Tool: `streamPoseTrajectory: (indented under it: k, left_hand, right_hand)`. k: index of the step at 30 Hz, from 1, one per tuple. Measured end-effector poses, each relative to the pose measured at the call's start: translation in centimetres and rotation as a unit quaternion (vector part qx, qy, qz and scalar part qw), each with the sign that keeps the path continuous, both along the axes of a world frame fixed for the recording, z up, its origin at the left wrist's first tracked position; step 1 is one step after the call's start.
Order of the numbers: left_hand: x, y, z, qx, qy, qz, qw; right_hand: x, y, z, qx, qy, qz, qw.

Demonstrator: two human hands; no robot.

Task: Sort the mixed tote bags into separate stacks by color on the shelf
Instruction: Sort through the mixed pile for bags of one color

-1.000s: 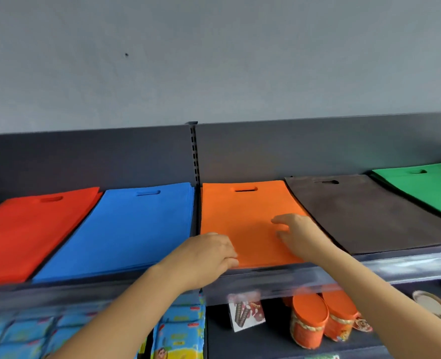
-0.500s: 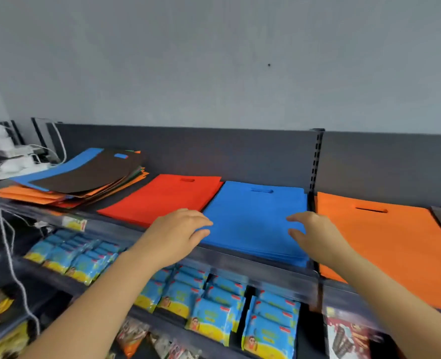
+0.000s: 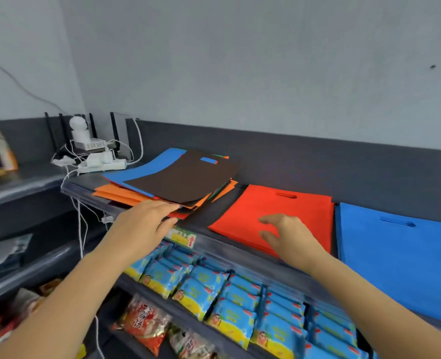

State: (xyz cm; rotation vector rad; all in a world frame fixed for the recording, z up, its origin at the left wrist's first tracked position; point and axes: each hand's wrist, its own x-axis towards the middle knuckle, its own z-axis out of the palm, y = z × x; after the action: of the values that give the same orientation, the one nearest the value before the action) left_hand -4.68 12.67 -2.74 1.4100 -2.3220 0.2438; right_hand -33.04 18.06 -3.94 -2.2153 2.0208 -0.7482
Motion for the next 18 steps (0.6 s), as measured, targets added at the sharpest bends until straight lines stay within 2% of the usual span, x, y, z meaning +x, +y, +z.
streamPoseTrajectory:
  k: [6,15,18]
  left_hand:
    - [5.0,-5.8,-0.2,0.028,-0.018,-0.001,0.999]
    - [5.2,-12.0,-0.1,0.092,-0.062,-0.033,0.993]
    - [4.8,-13.8,0.4,0.120,-0.083,-0.031,0.989]
  right_hand:
    - [7.3,-6.3,0.6,0.001,0.009,0.024,1.000]
    - [12.1,-14.4,0.7,0.004,0.025,0.083,0.996]
    - [12.0,-16.8,0.6,-0.035,-0.011,0.108,0.993]
